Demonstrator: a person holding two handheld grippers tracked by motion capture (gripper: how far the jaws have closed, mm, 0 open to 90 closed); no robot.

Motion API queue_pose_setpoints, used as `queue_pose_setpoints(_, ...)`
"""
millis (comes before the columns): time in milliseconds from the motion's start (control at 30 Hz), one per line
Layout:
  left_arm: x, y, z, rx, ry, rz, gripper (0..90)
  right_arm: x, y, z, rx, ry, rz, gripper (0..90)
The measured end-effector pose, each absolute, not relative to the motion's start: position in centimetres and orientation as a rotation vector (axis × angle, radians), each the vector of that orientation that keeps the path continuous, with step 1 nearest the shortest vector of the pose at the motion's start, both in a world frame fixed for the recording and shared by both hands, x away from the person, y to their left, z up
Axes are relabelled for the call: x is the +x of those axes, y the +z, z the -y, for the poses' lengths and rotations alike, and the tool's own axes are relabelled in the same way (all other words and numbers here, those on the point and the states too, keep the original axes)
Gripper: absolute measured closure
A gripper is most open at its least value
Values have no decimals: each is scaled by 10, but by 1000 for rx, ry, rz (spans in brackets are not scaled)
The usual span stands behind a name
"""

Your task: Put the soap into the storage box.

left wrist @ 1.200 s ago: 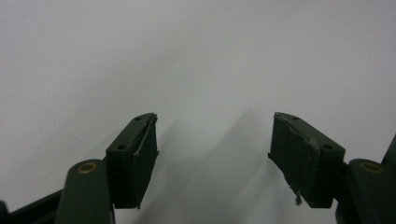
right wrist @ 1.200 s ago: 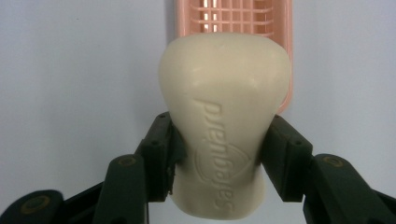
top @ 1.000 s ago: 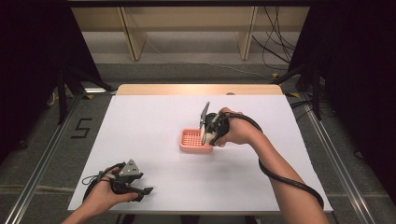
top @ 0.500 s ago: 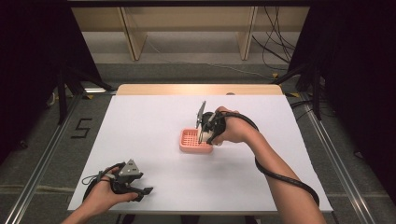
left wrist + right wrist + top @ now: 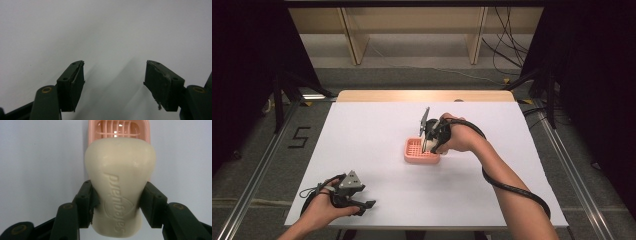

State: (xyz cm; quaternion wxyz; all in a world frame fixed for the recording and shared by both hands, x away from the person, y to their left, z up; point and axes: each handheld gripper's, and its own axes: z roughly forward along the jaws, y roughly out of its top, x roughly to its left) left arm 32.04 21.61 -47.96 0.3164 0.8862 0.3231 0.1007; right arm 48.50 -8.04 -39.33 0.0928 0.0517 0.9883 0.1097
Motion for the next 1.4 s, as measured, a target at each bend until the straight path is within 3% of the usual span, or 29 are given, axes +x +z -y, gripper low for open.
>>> queue_pose_setpoints(1300, 320, -479, -216, 2333, 256, -863, 318, 497, -400, 67, 93, 300, -2924, 506)
queue_pose_setpoints(1400, 320, -478, -217, 2336, 255, -857, 318, 492, -400, 64, 200, 293, -2947, 507)
